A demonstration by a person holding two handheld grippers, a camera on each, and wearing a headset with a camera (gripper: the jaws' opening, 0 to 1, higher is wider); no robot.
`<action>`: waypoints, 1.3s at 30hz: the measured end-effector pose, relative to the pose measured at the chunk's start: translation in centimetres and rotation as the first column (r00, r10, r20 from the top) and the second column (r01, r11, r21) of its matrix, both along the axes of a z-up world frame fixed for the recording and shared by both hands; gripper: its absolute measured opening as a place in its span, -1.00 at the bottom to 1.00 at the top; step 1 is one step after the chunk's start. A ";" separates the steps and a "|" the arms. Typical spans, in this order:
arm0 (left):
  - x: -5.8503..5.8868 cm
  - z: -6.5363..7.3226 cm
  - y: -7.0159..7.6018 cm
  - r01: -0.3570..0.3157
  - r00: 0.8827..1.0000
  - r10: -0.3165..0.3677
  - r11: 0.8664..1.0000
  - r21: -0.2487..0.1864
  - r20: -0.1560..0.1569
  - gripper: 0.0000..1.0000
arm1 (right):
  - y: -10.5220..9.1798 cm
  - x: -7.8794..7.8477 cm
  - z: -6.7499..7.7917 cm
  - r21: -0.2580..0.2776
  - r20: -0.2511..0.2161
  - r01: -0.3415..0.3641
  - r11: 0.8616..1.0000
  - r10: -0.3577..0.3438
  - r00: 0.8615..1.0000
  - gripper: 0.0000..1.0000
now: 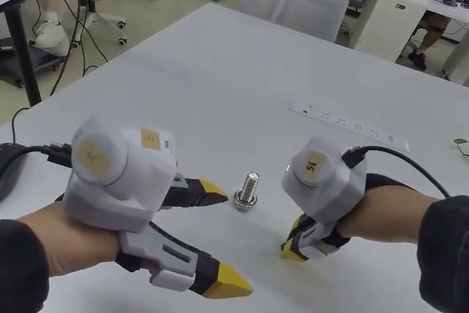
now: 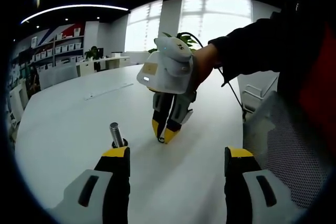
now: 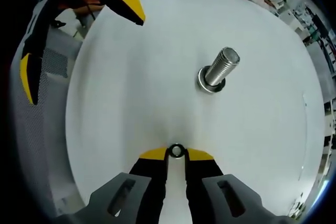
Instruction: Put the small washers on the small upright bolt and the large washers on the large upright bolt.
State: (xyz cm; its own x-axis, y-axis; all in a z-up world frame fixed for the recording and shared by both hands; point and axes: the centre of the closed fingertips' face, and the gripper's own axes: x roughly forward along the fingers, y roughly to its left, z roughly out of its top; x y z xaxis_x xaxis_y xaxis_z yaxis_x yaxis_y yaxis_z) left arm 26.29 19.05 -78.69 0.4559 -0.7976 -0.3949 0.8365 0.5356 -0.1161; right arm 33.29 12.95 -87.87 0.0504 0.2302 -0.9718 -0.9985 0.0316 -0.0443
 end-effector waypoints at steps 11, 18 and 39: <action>0.0 0.0 -0.1 0.001 1.000 -0.001 1.000 0.000 -0.002 0.46 | 0.0 -0.1 0.1 0.010 -0.005 0.008 1.000 -0.008 1.000 -0.73; -0.1 0.0 -0.1 0.001 1.000 -0.001 1.000 0.000 -0.001 0.46 | -0.3 -0.4 0.1 0.006 -0.011 0.011 1.000 -0.011 1.000 -0.73; -0.1 0.0 -0.1 0.011 1.000 -0.011 1.000 0.003 -0.001 0.46 | -3.6 -0.6 0.7 -0.010 -0.004 0.055 0.998 -0.055 0.998 -0.74</action>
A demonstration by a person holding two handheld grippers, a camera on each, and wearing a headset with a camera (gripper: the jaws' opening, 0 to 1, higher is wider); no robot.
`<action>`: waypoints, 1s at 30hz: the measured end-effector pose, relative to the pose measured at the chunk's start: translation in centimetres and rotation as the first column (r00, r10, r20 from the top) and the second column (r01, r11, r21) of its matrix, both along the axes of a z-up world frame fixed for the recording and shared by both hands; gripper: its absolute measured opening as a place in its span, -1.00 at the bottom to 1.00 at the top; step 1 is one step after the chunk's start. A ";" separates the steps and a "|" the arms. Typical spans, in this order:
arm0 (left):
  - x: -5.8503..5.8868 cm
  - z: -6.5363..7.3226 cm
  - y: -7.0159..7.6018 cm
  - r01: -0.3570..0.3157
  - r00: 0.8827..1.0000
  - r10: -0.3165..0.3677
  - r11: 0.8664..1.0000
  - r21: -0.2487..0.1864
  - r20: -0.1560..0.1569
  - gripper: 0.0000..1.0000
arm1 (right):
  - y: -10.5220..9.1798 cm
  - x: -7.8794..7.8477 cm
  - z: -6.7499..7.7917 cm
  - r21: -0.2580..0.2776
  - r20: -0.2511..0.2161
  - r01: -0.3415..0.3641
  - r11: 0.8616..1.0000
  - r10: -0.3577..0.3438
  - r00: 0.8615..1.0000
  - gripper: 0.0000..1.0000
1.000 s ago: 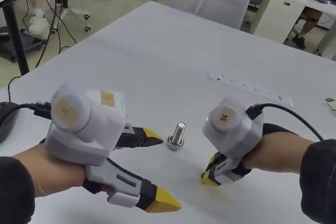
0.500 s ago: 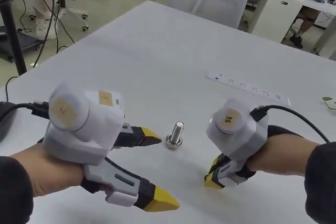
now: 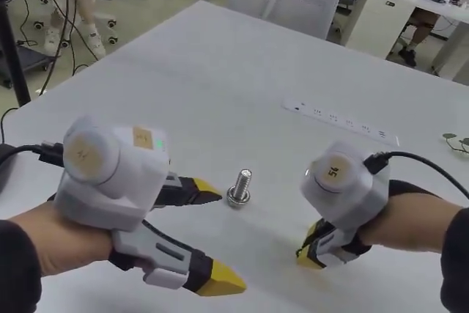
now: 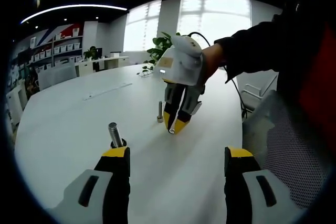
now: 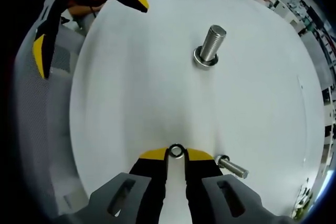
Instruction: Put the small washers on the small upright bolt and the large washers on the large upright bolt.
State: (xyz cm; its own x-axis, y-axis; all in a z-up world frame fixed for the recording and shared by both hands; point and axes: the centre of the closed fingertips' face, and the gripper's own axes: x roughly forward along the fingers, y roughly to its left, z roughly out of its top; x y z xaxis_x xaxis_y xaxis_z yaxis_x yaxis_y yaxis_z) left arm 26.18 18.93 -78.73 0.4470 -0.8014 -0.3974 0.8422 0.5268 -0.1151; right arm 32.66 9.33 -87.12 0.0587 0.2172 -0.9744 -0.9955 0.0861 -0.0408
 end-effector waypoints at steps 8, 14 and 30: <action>-0.1 0.0 -0.1 0.003 1.000 -0.003 1.000 0.001 -0.001 0.46 | -1.4 -0.1 0.4 0.002 0.001 0.020 1.000 -0.020 1.000 -0.74; -0.1 0.0 -0.2 0.002 1.000 -0.002 1.000 0.004 -0.001 0.46 | -2.3 0.0 0.8 0.005 0.004 0.044 0.999 -0.044 0.999 -0.74; -0.3 -0.1 -0.3 0.012 1.000 -0.012 1.000 0.008 -0.005 0.46 | -4.4 0.8 2.2 0.014 0.023 0.095 0.995 -0.095 0.995 -0.74</action>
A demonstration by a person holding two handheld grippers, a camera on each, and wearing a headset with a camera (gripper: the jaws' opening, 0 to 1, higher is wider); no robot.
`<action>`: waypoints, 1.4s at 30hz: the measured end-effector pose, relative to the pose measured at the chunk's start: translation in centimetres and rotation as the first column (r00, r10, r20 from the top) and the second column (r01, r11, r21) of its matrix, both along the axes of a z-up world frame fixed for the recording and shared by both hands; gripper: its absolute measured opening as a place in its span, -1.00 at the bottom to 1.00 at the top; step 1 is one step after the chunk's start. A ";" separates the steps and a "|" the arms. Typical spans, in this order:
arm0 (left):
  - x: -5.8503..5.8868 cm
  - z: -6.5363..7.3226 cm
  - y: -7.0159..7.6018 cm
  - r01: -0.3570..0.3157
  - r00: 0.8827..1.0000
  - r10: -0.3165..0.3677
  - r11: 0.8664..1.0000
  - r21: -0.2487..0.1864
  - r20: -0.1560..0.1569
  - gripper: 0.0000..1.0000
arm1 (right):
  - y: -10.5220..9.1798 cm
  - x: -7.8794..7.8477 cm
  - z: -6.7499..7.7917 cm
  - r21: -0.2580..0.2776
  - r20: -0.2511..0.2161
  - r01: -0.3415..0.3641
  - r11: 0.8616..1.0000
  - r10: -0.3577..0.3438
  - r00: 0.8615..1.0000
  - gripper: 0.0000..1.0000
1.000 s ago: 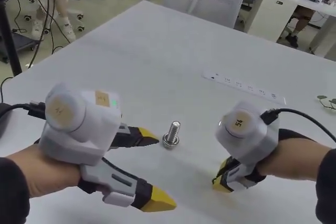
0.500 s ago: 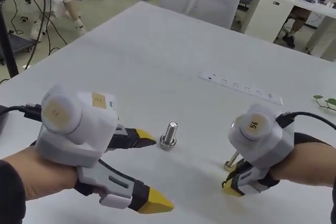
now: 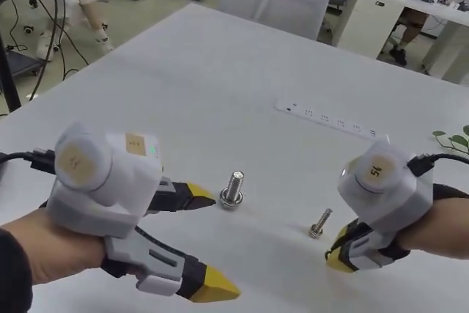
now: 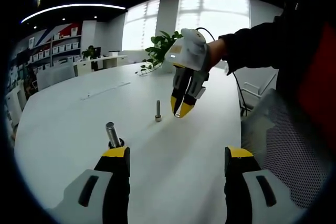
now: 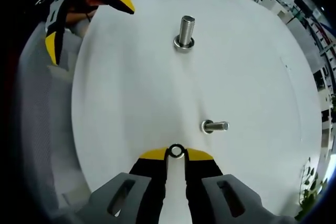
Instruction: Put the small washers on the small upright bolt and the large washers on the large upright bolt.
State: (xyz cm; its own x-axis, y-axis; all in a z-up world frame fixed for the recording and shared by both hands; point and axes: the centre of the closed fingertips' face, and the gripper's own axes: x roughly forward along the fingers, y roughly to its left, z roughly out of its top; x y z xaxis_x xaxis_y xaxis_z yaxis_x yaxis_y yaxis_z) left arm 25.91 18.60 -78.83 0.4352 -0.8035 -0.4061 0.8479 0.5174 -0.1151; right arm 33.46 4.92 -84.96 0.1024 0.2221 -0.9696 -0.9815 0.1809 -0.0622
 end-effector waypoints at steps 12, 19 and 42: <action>0.1 -0.1 0.0 -0.001 1.000 0.001 1.000 0.002 -0.002 0.46 | 0.0 1.0 2.3 0.013 0.037 -0.009 1.000 0.009 0.999 -0.74; 0.0 -0.1 -0.1 -0.001 1.000 0.001 1.000 0.000 -0.003 0.46 | 0.3 1.8 3.6 0.019 0.066 -0.020 1.000 0.018 0.998 -0.74; 0.2 -0.1 0.2 -0.008 1.000 0.008 1.000 -0.002 -0.003 0.45 | 2.2 3.9 4.7 0.010 0.109 -0.063 0.998 0.061 0.992 -0.74</action>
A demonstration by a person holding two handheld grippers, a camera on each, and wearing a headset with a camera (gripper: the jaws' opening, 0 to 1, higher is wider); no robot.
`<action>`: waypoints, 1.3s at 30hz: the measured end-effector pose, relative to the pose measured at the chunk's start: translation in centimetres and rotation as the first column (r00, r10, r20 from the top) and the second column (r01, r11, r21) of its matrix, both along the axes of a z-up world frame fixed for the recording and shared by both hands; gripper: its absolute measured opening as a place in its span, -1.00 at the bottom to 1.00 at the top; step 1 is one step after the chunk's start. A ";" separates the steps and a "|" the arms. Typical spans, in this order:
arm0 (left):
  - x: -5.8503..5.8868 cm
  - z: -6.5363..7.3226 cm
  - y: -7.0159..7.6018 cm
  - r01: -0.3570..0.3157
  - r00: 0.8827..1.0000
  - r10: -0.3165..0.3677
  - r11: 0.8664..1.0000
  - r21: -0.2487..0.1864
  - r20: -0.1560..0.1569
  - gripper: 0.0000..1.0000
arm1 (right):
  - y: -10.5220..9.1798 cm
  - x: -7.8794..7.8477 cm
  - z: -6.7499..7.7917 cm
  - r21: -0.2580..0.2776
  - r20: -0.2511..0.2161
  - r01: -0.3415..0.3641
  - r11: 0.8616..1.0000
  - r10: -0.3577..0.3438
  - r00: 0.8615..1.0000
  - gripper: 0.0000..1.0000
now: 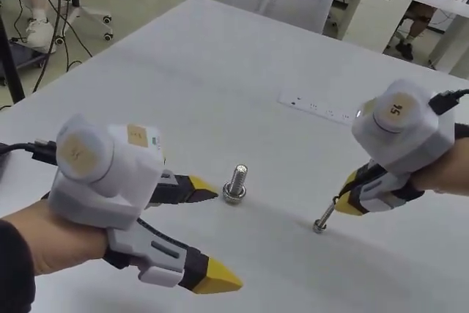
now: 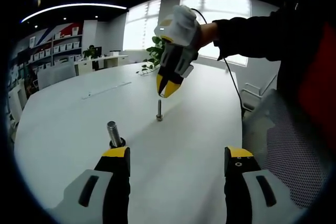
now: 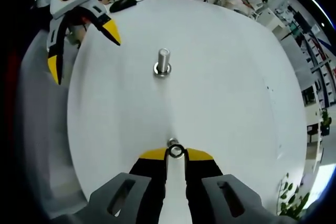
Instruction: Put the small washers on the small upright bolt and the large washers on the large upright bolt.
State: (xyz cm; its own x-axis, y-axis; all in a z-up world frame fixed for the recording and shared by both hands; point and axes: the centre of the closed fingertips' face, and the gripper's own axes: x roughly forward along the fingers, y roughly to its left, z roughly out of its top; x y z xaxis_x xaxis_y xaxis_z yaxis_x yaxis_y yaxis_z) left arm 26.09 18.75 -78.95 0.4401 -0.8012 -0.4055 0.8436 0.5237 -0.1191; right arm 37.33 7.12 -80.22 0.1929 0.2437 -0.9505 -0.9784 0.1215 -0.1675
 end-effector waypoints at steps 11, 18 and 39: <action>0.1 -0.2 0.2 -0.007 1.000 0.007 1.000 0.005 -0.006 0.45 | 0.0 0.3 -0.7 -0.022 -0.016 -0.016 1.000 0.016 1.000 -0.74; 0.2 -0.4 0.2 -0.009 1.000 0.010 1.000 0.008 -0.012 0.45 | -0.1 0.5 -1.1 -0.026 -0.025 -0.016 1.000 0.015 1.000 -0.74; 0.1 -0.5 0.3 -0.015 1.000 0.015 1.000 0.010 -0.018 0.44 | 0.0 0.5 -2.1 -0.029 -0.048 -0.019 0.999 0.018 0.999 -0.74</action>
State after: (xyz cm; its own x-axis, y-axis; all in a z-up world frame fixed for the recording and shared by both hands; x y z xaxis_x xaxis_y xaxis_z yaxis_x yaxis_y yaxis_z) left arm 26.21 19.06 -79.49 0.4446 -0.7902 -0.4218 0.8332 0.5377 -0.1290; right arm 37.81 7.11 -82.28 0.1434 0.2182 -0.9653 -0.9873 0.0989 -0.1243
